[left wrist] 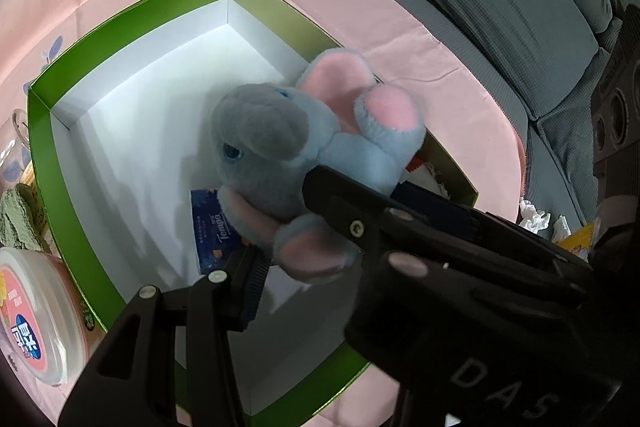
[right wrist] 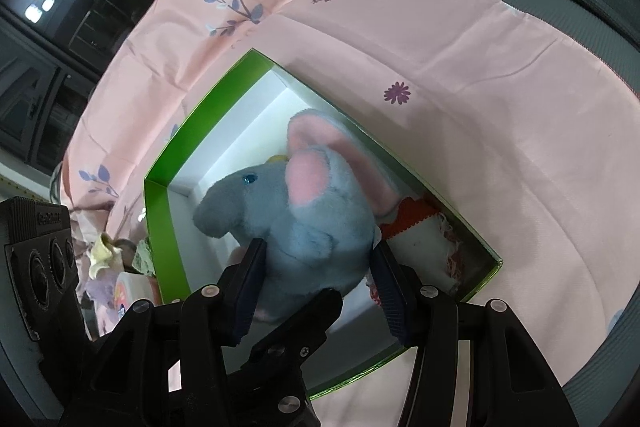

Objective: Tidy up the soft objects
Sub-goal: 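Lower the elephant into the green box and open the right gripper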

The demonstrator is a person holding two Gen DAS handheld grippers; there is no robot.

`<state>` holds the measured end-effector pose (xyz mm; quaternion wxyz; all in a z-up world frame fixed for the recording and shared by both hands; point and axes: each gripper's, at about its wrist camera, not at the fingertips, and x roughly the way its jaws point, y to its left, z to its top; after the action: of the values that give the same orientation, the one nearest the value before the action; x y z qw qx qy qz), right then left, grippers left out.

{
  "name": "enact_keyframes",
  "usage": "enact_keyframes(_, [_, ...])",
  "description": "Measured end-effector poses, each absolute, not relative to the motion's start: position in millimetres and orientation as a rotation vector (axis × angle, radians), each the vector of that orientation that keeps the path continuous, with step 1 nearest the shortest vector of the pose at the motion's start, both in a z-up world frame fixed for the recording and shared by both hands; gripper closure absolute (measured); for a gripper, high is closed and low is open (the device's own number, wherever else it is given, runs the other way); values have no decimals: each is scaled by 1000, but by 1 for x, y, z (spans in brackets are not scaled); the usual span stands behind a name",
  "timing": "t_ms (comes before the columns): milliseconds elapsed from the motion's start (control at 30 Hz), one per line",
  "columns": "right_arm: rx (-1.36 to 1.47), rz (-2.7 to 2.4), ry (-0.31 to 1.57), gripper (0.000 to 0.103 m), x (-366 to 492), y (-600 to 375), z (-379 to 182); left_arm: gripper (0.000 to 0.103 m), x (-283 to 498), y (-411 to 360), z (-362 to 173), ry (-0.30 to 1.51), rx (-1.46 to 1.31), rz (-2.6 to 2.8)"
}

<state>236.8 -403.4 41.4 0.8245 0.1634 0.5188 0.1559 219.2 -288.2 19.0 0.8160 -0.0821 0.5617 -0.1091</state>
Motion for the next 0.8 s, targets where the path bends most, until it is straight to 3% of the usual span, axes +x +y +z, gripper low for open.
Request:
enact_keyframes(133, [348,328,1103,47,236,-403,42,57,217,-288,20,1194,-186,-236])
enact_keyframes(200, [355,321,1099,47,235,-406,43,43,215,-288,25,1183,-180,-242])
enact_keyframes(267, [367,311,1090,47,234,-409,45,36,210,-287,30,1160,-174,-246])
enact_keyframes(667, [371,304,1005,47,221,-416,68,10,170,-266,72,1017,-214,-285])
enact_keyframes(800, [372,334,951,36,211,-414,80,2,152,-257,88,957,-225,-275])
